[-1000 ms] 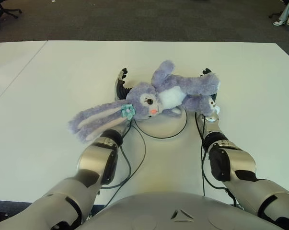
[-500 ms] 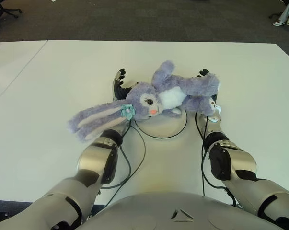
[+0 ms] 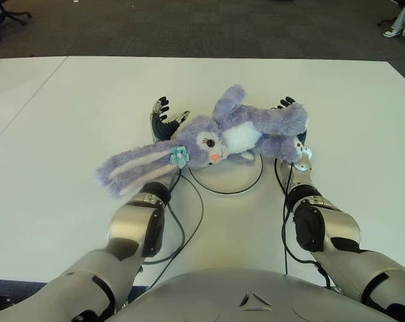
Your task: Put the doll into the plate.
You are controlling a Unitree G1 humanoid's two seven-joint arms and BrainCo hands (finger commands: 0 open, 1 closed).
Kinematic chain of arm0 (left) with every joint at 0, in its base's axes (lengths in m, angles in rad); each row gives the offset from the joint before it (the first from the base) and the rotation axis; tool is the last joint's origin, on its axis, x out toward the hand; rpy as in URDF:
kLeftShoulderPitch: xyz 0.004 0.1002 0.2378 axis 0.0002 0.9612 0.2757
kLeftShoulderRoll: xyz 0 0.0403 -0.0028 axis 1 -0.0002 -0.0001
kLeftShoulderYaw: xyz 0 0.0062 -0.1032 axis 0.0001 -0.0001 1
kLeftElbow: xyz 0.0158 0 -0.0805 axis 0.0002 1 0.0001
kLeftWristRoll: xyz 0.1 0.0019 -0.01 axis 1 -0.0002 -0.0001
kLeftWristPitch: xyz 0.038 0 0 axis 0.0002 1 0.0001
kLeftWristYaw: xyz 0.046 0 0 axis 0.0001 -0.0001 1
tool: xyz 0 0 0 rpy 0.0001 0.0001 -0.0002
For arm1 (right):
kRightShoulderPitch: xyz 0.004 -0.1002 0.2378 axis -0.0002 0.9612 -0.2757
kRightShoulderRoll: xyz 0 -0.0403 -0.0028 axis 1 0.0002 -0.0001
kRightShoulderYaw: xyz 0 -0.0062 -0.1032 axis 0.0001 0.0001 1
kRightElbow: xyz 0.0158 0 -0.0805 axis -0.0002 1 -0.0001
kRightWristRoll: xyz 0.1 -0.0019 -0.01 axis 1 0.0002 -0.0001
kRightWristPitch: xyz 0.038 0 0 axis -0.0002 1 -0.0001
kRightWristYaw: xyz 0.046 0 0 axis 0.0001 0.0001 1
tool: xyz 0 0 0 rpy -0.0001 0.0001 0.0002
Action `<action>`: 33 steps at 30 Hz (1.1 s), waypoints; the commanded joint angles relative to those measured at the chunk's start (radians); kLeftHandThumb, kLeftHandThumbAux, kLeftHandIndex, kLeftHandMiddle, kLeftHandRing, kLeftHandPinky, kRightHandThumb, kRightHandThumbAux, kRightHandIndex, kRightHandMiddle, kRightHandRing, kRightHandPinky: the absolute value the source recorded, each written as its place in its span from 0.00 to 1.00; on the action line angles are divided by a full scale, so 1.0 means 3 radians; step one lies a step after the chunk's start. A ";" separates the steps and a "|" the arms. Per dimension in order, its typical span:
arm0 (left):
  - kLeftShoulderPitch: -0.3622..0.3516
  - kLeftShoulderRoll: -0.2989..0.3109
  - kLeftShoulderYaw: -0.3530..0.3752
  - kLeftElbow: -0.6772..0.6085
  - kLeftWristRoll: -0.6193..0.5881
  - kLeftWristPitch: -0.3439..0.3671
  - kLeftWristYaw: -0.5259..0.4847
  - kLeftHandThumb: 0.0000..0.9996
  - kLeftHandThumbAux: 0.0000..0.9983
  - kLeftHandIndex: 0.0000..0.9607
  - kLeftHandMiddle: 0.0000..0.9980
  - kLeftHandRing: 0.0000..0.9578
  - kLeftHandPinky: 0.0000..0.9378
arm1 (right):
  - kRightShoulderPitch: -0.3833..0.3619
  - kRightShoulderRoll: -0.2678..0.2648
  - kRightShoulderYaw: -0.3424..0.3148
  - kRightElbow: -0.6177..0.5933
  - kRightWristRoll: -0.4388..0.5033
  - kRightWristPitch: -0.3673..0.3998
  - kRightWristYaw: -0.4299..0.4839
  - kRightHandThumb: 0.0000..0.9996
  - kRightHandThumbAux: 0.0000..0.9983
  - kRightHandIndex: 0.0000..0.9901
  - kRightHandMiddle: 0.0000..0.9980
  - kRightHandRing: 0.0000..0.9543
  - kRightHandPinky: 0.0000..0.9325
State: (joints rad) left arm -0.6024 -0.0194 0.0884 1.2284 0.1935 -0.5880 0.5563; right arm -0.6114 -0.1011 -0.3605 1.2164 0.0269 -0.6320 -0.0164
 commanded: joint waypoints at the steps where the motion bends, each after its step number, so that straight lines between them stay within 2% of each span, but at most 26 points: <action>1: 0.0803 -0.0130 0.0190 0.0424 -0.0173 0.0048 -0.0195 0.00 0.75 0.21 0.23 0.23 0.22 | 0.0810 0.0182 -0.0115 0.0460 0.0112 0.0395 0.0008 0.00 0.72 0.16 0.18 0.17 0.17; 9: 0.0783 -0.0176 0.0361 0.0420 -0.0343 0.0054 -0.0431 0.00 0.74 0.21 0.24 0.23 0.23 | 0.0809 0.0184 -0.0119 0.0459 0.0088 0.0387 0.0016 0.00 0.76 0.16 0.18 0.17 0.17; 13: 0.0788 -0.0169 0.0388 0.0424 -0.0362 0.0054 -0.0505 0.00 0.70 0.21 0.24 0.23 0.20 | 0.0809 0.0185 -0.0118 0.0459 0.0082 0.0380 0.0002 0.00 0.76 0.15 0.18 0.16 0.17; 24: 0.0784 -0.0151 0.0387 0.0430 -0.0356 0.0073 -0.0564 0.00 0.66 0.23 0.24 0.23 0.18 | 0.0815 0.0174 -0.0104 0.0461 0.0063 0.0390 -0.0021 0.00 0.74 0.14 0.17 0.16 0.16; 33: 0.0787 -0.0137 0.0306 0.0436 -0.0275 0.0108 -0.0483 0.00 0.62 0.23 0.24 0.23 0.17 | 0.0815 0.0170 -0.0094 0.0460 0.0053 0.0379 -0.0022 0.00 0.77 0.15 0.18 0.16 0.17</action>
State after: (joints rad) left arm -0.5955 -0.0325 0.1868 1.2283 0.0907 -0.6412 0.4221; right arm -0.6111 -0.1036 -0.3721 1.2165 0.0275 -0.6311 -0.0108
